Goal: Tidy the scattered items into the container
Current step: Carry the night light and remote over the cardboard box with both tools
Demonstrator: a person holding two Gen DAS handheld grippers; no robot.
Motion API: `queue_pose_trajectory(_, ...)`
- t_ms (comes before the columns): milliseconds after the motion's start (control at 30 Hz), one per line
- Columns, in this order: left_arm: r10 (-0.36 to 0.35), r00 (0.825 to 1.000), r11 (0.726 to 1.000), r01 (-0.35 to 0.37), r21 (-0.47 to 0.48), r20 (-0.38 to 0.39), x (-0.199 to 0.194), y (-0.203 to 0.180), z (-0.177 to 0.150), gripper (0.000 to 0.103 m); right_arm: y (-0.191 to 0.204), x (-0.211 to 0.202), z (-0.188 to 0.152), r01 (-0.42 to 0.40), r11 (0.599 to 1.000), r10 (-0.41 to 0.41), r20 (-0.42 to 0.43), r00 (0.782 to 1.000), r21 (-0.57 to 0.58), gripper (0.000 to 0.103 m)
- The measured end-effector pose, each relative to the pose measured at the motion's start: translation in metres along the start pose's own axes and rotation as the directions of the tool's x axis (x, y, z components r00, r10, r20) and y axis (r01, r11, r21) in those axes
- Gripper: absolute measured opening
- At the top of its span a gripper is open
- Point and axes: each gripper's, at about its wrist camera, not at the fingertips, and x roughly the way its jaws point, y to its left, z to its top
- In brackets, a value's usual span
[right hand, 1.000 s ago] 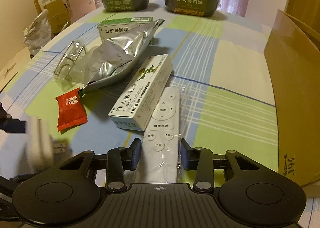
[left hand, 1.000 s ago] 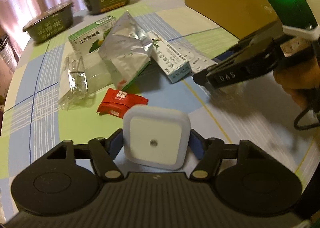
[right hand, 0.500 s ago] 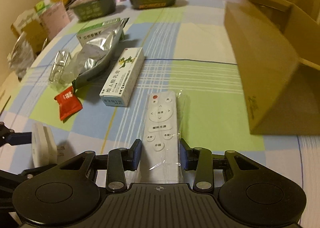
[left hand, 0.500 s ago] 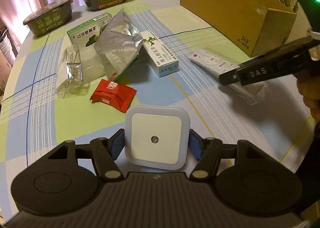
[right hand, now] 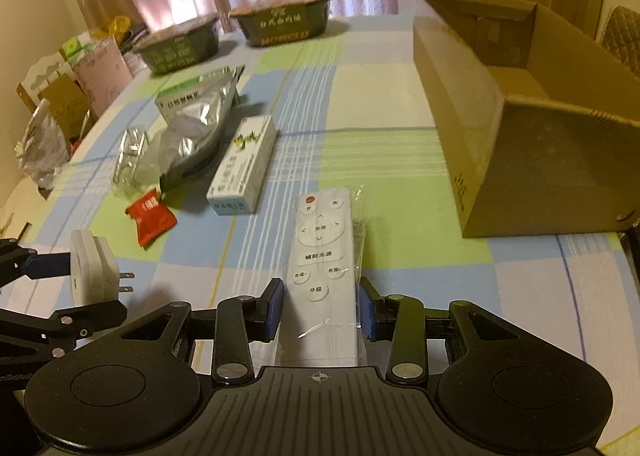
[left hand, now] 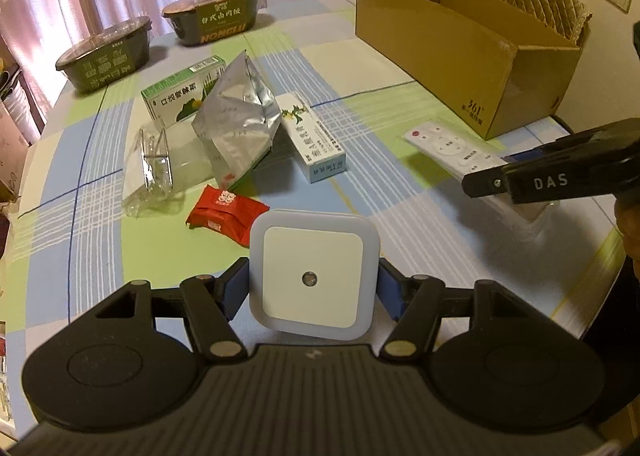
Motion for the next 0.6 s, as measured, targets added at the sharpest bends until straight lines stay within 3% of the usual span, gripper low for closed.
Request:
queue_pose_trajectory(300, -0.005, 0.998, 1.0, 0.005, 0.004, 0.057, -0.014, -0.01, 0.031, 0.062, -0.007, -0.044, 0.024, 0.038, 0.999, -0.034, 0.123, 0.992, -0.029, 0.041)
queue_pose_trajectory(600, -0.075, 0.988, 0.997, 0.07, 0.041, 0.132, -0.015, -0.052, 0.095, 0.062, -0.043, -0.085, 0.066, 0.101, 0.995, -0.094, 0.236, 0.967, -0.02, 0.041)
